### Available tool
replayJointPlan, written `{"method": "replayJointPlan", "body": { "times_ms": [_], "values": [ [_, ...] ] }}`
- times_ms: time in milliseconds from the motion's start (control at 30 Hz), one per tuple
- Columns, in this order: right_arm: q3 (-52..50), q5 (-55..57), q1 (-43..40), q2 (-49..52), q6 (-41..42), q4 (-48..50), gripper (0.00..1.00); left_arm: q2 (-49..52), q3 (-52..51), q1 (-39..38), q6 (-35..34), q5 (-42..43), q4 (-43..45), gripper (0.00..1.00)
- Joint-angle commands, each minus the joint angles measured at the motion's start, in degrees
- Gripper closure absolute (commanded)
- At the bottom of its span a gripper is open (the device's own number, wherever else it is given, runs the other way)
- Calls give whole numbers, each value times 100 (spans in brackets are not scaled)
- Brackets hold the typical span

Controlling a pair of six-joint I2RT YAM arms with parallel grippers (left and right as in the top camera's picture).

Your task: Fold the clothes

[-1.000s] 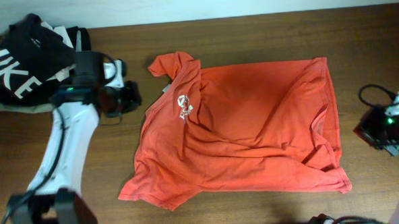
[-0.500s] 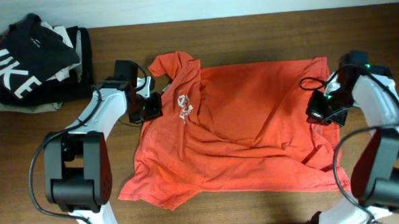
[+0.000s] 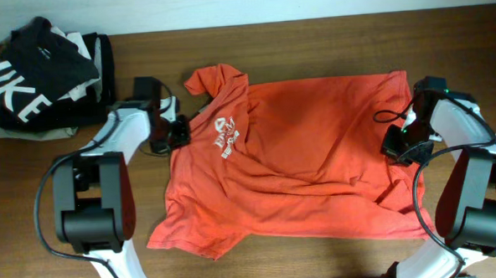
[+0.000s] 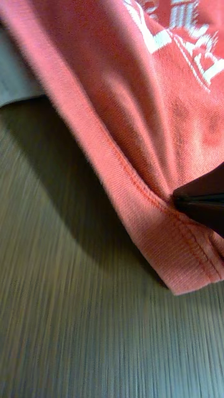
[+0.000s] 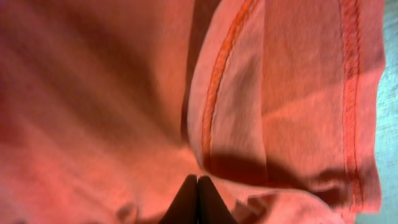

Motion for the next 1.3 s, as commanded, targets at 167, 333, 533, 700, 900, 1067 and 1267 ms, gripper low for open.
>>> {"method": "replayJointPlan", "body": {
  "times_ms": [167,333,533,700,900,1067,1267],
  "values": [
    [-175,212,15,42,271,330,96,345,-92,1303,-114,-1167,-341,99],
    [-92,238,11,42,387,455,96,310,-85,1731,-225,-1143,-634,99],
    [844,614,11,39,533,-212,96,-514,-79,1799,-739,-1561,-962,99],
    [2061,413,28,39,391,-1058,96,-1893,-79,1797,-741,-1718,-938,96],
    [1963,-990,352,144,-291,-1034,96,-2214,-90,1272,-586,-643,-699,95],
    [1130,-876,868,229,-284,-1010,96,-1764,-116,450,-586,-782,-809,96],
    [92,-896,1023,229,-216,-697,96,-953,-116,315,-586,-1034,-807,95]
  ]
}}
